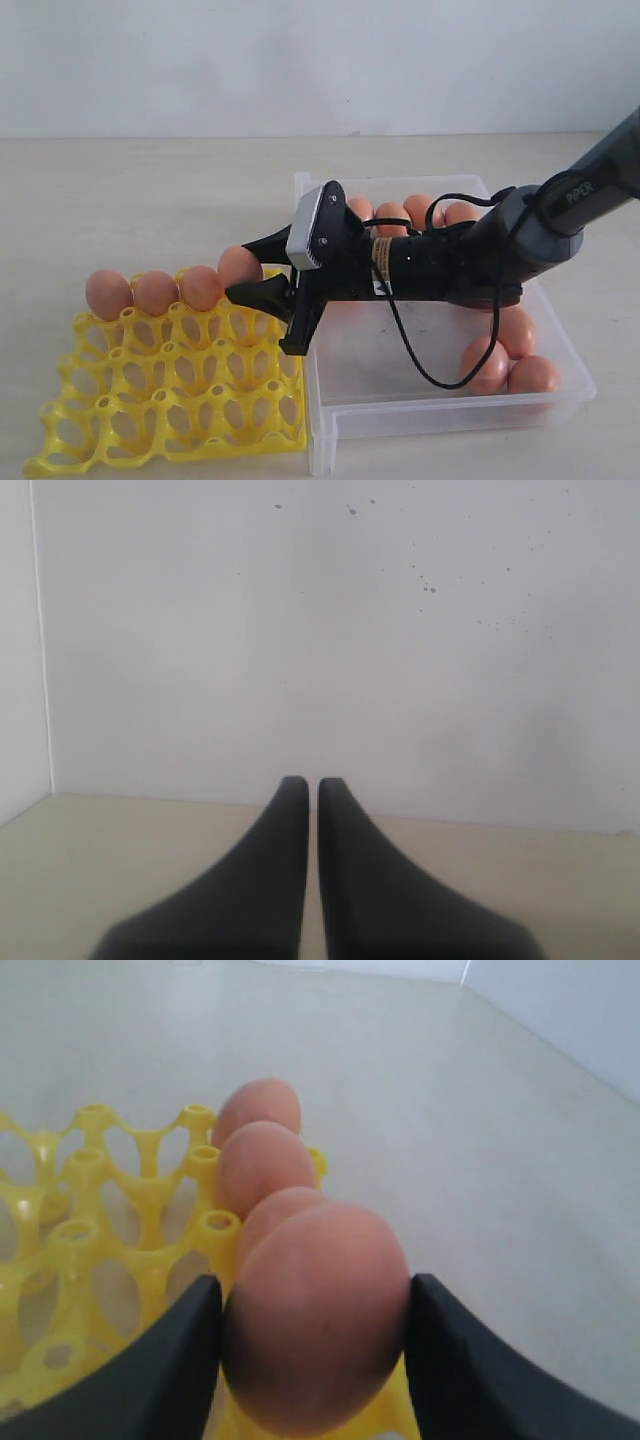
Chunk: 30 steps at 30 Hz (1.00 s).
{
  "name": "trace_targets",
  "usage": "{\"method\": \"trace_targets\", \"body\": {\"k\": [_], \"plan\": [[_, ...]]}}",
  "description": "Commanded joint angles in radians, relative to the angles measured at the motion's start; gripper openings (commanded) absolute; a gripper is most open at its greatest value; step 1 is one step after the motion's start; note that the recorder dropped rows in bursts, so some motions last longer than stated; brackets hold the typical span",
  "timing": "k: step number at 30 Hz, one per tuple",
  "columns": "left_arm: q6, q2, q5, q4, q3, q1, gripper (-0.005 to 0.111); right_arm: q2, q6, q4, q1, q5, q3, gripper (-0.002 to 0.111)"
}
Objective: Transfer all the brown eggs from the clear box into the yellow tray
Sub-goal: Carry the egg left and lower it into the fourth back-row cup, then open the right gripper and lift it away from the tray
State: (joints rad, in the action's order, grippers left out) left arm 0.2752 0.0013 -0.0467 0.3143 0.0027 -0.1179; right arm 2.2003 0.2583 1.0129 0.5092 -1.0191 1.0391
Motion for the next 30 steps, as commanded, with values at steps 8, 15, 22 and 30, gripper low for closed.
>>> {"method": "trace_targets", "body": {"k": [8, 15, 22, 30], "plan": [[0.003, -0.001, -0.006, 0.005, -0.003, 0.003, 0.004, 0.009, 0.076, -0.002, 0.000, 0.110, 0.020, 0.000], [0.003, -0.001, -0.006, 0.005, -0.003, 0.003, 0.004, 0.009, 0.148, 0.035, 0.000, 0.119, 0.020, 0.024], [0.003, -0.001, -0.006, 0.005, -0.003, 0.003, 0.004, 0.009, 0.148, 0.089, 0.000, 0.119, 0.020, 0.055], [0.003, -0.001, -0.006, 0.005, -0.003, 0.003, 0.004, -0.028, 0.120, 0.093, 0.000, 0.104, 0.020, 0.055]]}}
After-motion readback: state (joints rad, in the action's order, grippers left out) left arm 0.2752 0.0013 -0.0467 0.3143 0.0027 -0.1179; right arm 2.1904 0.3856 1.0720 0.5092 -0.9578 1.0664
